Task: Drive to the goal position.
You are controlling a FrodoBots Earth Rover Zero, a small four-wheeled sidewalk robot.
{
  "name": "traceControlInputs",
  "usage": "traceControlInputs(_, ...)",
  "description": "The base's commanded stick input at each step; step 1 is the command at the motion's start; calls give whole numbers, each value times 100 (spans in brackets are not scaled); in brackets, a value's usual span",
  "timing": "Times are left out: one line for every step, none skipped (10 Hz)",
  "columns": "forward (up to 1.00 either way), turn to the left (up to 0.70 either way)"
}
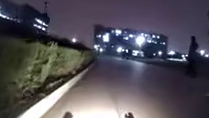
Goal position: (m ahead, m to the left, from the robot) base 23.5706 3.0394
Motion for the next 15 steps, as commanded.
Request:
traceControlInputs(100, 0)
traceControlInputs(100, 0)
traceControlInputs(100, 0)
traceControlInputs(100, 0)
traceControlInputs(100, 0)
traceControlInputs(100, 0)
traceControlInputs(100, 0)
traceControlInputs(100, 0)
traceControlInputs(100, 0)
traceControlInputs(100, -40)
traceControlInputs(100, -40)
traceControlInputs(100, -40)
traceControlInputs(100, -40)
traceControlInputs(100, -40)
traceControlInputs(100, -24)
